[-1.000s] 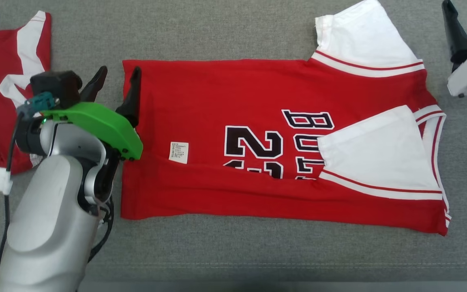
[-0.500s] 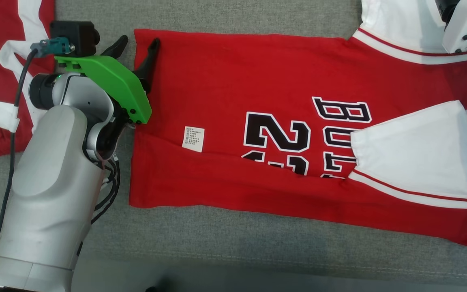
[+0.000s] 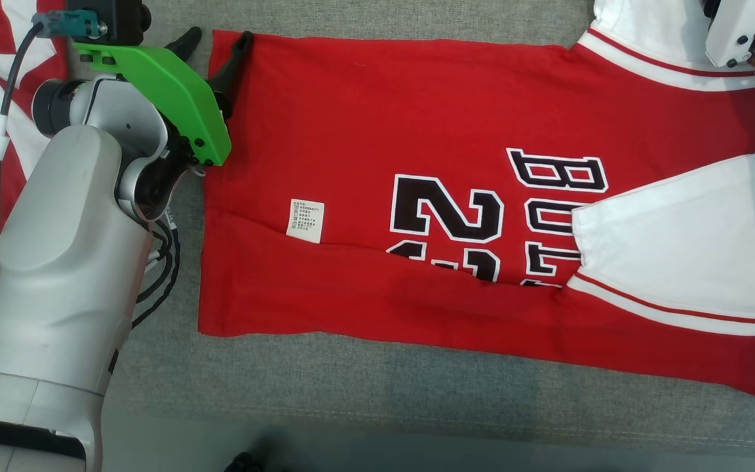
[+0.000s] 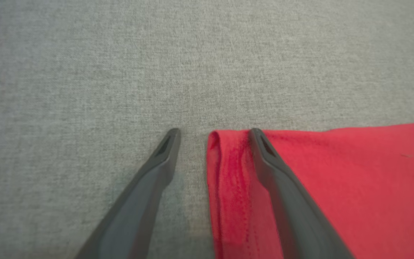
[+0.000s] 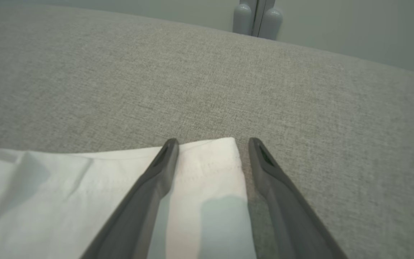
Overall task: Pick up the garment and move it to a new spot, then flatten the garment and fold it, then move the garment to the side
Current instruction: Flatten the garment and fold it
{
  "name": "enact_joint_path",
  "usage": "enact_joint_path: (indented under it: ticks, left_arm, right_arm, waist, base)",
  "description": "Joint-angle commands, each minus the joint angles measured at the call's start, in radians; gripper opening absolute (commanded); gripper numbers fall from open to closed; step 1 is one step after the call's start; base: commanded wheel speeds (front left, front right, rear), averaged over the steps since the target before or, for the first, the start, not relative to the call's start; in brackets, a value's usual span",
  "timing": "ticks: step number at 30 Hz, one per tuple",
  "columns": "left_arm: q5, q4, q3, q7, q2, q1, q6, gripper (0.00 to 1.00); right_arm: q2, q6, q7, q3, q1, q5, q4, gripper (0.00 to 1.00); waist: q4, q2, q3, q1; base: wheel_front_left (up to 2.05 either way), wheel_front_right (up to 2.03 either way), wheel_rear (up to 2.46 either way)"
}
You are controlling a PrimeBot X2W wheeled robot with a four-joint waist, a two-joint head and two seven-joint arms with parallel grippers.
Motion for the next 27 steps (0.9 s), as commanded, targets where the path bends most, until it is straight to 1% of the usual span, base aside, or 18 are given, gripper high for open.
enact_joint_path:
  ticks: [1, 2, 3, 4, 5, 7, 12, 15, 20, 23, 27]
  left_arm:
    - [-0.004, 0.038, -0.026, 0.029, -0.007, 0.023, -0.003, 1.00]
    - [-0.008, 0.045, -0.032, 0.033, -0.009, 0.022, -0.004, 1.00]
    - [-0.011, 0.053, -0.039, 0.042, -0.010, 0.023, -0.005, 0.75]
    - [-0.013, 0.060, -0.048, 0.046, -0.009, 0.024, -0.006, 0.38]
    - [-0.020, 0.064, -0.059, 0.059, -0.012, 0.028, -0.006, 0.00]
    - [-0.025, 0.060, -0.079, 0.071, -0.013, 0.030, -0.008, 0.00]
    - [-0.030, 0.030, -0.073, -0.005, 0.015, 0.013, -0.008, 0.00]
    - [-0.035, 0.020, -0.064, -0.041, 0.031, 0.011, -0.007, 0.00]
    - [-0.047, -0.020, -0.061, -0.064, 0.058, 0.027, -0.008, 0.00]
    - [-0.061, -0.057, -0.057, -0.072, 0.077, 0.052, -0.008, 0.00]
    - [-0.077, -0.127, -0.043, -0.084, 0.108, 0.089, -0.007, 0.00]
  right_arm:
    - [0.000, -0.001, -0.004, 0.012, -0.004, 0.007, 0.019, 1.00]
    - [0.002, -0.001, -0.009, 0.020, -0.009, 0.012, 0.026, 1.00]
    - [0.003, -0.001, -0.012, 0.029, -0.013, 0.016, 0.034, 0.93]
    - [0.005, -0.001, -0.012, 0.038, -0.016, 0.024, 0.040, 0.37]
    - [0.006, -0.001, -0.018, 0.044, -0.021, 0.031, 0.045, 0.00]
    - [0.003, -0.001, -0.023, 0.057, -0.028, 0.047, 0.056, 0.00]
    - [-0.002, -0.001, -0.068, 0.062, -0.047, 0.099, 0.065, 0.00]
    - [-0.006, -0.001, -0.089, 0.071, -0.045, 0.142, 0.042, 0.00]
    - [-0.040, -0.001, -0.106, 0.102, 0.008, 0.238, -0.062, 0.00]
    - [-0.084, -0.001, -0.102, 0.123, 0.050, 0.298, -0.160, 0.00]
    - [-0.146, -0.001, -0.114, 0.125, 0.131, 0.374, -0.292, 0.00]
  waist:
    - [-0.004, 0.0000, 0.002, 0.0001]
    - [-0.005, 0.0000, 0.002, 0.0001]
    - [-0.006, 0.0000, 0.002, 0.0001]
    - [-0.007, 0.0000, 0.002, 0.0001]
    - [-0.007, 0.0000, 0.002, 0.0001]
    - [-0.006, 0.0000, 0.000, 0.0001]
    - [-0.005, 0.0000, -0.011, 0.0001]
    - [-0.008, 0.0000, -0.024, 0.0001]
    - [-0.023, 0.0000, -0.051, 0.0001]
    - [-0.035, 0.0000, -0.065, 0.0001]
    - [-0.053, 0.0000, -0.082, 0.0001]
  base:
    - [0.00, 0.00, 0.00]
    - [0.00, 0.00, 0.00]
    - [0.00, 0.00, 0.00]
    - [0.00, 0.00, 0.00]
    - [0.00, 0.00, 0.00]
    - [0.00, 0.00, 0.00]
    - [0.00, 0.00, 0.00]
    - [0.00, 0.00, 0.00]
    - [0.00, 0.00, 0.00]
    - [0.00, 0.00, 0.00]
    - [0.00, 0.00, 0.00]
